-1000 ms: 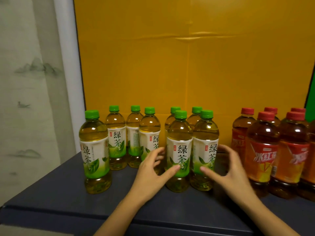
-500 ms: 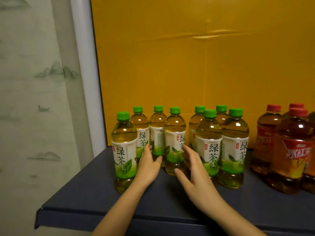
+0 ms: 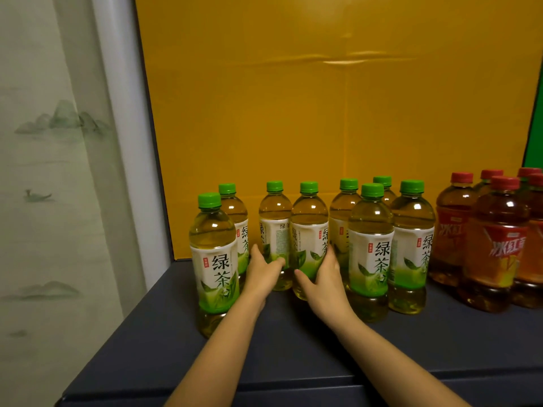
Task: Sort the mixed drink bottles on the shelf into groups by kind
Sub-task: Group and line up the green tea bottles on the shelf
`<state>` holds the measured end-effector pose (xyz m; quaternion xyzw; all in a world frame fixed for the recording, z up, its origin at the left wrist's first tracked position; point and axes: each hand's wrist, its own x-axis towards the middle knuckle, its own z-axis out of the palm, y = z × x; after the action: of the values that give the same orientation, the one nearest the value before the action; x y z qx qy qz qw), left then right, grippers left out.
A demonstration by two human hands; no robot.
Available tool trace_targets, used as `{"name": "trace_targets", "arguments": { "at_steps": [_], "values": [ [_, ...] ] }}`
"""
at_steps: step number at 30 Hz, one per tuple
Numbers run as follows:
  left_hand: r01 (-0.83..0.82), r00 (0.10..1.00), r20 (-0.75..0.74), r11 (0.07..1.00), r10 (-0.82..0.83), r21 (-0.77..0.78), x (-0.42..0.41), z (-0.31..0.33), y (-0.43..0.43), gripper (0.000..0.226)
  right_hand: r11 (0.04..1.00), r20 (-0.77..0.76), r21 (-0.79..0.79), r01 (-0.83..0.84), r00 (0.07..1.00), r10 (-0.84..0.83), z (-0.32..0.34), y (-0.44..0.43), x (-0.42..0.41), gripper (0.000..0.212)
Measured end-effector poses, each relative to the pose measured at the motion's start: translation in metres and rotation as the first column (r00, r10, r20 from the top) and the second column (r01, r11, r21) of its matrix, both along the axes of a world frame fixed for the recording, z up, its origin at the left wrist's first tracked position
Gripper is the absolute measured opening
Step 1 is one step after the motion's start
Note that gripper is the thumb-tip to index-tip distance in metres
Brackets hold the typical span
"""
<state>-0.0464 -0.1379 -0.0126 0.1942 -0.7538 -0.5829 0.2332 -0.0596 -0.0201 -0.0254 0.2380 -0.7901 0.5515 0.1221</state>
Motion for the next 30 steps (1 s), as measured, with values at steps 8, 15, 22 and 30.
{"name": "trace_targets", "arguments": {
  "at_steps": [8, 15, 22, 30],
  "values": [
    [0.062, 0.998, -0.035, 0.989, -0.058, 0.132, -0.006, -0.004, -0.002, 0.055, 0.999, 0.116, -0.029, 0.036, 0.993, -0.032, 0.001, -0.013, -0.013, 0.093],
    [-0.133, 0.991, -0.004, 0.982, 0.134, -0.137, 0.000, -0.009, 0.009, 0.058, 0.999, 0.117, -0.050, 0.001, 0.993, 0.005, 0.000, -0.008, -0.018, 0.092],
    [-0.158, 0.987, -0.027, 0.964, 0.155, -0.212, 0.008, -0.012, 0.004, 0.047, 1.000, 0.029, -0.018, 0.018, 0.999, -0.018, -0.004, -0.007, -0.021, 0.089],
    [-0.236, 0.966, -0.012, 0.859, 0.259, -0.454, 0.012, -0.013, 0.009, 0.057, 1.000, 0.060, -0.007, 0.013, 0.998, -0.012, -0.002, -0.007, -0.021, 0.080]
  ]
}}
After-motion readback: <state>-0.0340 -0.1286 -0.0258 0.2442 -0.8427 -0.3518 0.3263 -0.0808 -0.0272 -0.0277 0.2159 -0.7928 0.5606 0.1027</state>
